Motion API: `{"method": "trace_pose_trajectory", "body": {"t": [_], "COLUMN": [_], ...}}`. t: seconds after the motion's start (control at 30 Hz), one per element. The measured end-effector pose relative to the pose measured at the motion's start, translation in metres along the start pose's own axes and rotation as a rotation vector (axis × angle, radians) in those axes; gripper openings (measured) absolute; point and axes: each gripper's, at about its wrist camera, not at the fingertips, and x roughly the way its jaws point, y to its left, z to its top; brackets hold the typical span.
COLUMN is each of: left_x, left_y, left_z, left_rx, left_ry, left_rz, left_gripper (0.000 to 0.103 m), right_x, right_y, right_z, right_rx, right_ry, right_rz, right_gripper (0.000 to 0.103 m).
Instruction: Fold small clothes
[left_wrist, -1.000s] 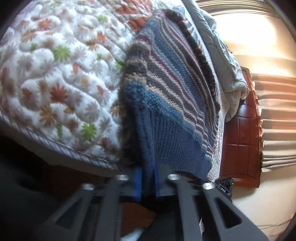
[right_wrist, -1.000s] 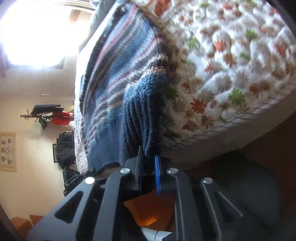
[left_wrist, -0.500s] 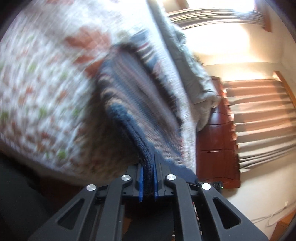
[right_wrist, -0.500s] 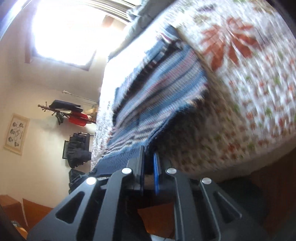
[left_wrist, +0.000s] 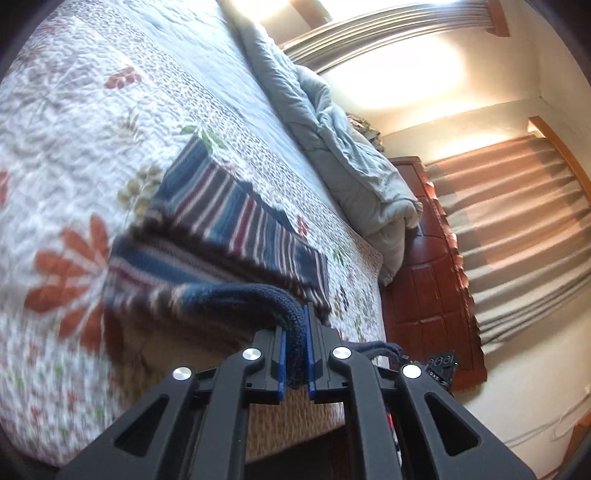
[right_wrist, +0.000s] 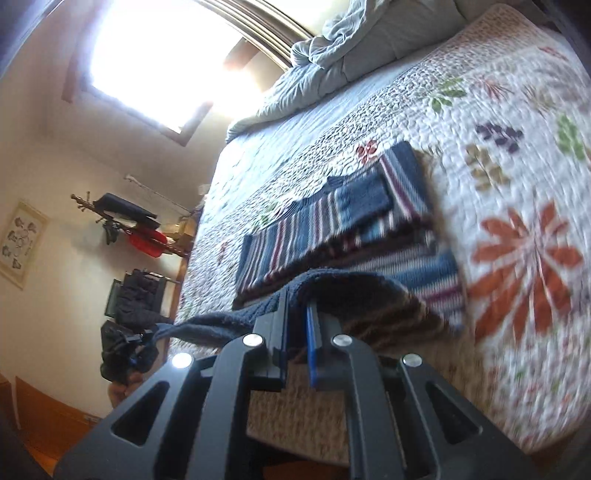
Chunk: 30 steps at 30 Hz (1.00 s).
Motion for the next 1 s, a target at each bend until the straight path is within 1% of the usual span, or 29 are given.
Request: {"method": "trace_pose_trajectory", "body": {"t": [0.13,0.17,0.23,0.33,0.47,0.57,0.67,0.73,0.77,0.8,0.83,0.87,0.9,0.97,1.0], "left_x": [0.042,0.050,0.075,0.106,0.142,0.164,0.178,0.181,0.180,0.175,0.169,0.164,0.157,0.149,0.146], "left_y": [0.012,0.015,0.025,0.039,0.063,0.083,0.099,0.107,0.109,0.108,0.103,0.099,0.093,0.082,0.077], "left_z": [0.047,0.054,0.075,0.097,0.118,0.130,0.136,0.135,0.135,0.135,0.136,0.137,0.139,0.145,0.148], "left_rx": [-0.033,-0.037,-0.053,-0.068,-0.103,-0.125,-0.149,-0.171,-0.182,-0.169,-0.140,-0.113,-0.074,-0.001,0.046], "left_ry": [0.021,0.025,0.040,0.066,0.094,0.116,0.141,0.162,0.169,0.167,0.155,0.142,0.131,0.128,0.123], "left_rz": [0.036,0.045,0.069,0.103,0.138,0.160,0.157,0.146,0.127,0.113,0.117,0.123,0.127,0.132,0.150], "left_gripper": [0.007,0.007,0.007,0.007,0.007,0.007,0.009,0.012,0.019,0.029,0.036,0.047,0.056,0.061,0.063], "right_x": [0.043,0.057,0.076,0.109,0.145,0.163,0.177,0.179,0.177,0.174,0.170,0.165,0.161,0.154,0.152], "right_y": [-0.014,-0.020,-0.029,-0.049,-0.075,-0.088,-0.099,-0.100,-0.099,-0.098,-0.095,-0.092,-0.089,-0.086,-0.086], "right_z": [0.039,0.051,0.065,0.085,0.105,0.113,0.119,0.123,0.125,0.127,0.130,0.133,0.136,0.143,0.146], "right_rx": [0.015,0.028,0.043,0.077,0.111,0.127,0.140,0.132,0.124,0.110,0.084,0.053,0.021,-0.020,-0.040], "right_ry": [0.035,0.050,0.070,0.107,0.147,0.166,0.194,0.205,0.207,0.209,0.203,0.191,0.187,0.183,0.176], "right_rz": [-0.039,-0.047,-0.062,-0.089,-0.123,-0.134,-0.125,-0.113,-0.108,-0.104,-0.108,-0.117,-0.110,-0.110,-0.117], "right_gripper": [0.007,0.007,0.007,0.007,0.007,0.007,0.008,0.011,0.012,0.015,0.018,0.024,0.026,0.028,0.032]}}
